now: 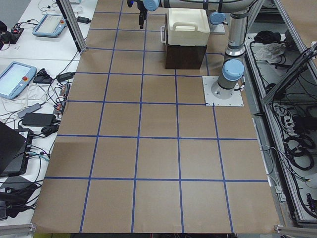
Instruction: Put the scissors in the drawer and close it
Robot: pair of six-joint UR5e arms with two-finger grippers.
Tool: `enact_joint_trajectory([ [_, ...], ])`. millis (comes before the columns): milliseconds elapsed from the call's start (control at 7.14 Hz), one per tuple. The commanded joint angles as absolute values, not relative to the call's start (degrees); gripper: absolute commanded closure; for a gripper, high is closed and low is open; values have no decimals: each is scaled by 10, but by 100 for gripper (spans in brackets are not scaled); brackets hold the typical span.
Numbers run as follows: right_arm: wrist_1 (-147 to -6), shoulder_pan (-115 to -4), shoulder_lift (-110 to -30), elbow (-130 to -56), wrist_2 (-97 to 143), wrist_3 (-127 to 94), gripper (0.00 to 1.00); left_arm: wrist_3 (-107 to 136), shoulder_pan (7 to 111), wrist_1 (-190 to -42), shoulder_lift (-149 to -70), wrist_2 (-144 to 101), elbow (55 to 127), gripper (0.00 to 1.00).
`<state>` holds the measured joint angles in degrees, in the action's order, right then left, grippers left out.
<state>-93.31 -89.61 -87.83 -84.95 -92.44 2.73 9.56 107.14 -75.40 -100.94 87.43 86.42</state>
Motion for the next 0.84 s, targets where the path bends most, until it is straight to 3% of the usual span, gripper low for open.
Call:
enact_joint_trajectory([
  [0,-932,-898,-875,-843,-923,23,0,90,1040,-767,-928,874,937,0],
  [280,-931,-898,-875,-844,-910,23,0,45,989,-848,-875,876,953,0],
  [420,-929,-898,-875,-844,-916,23,0,23,944,-931,-861,876,915,1],
  [701,-929,-898,-875,-846,-913,24,0,-11,893,-953,-886,868,856,0],
])
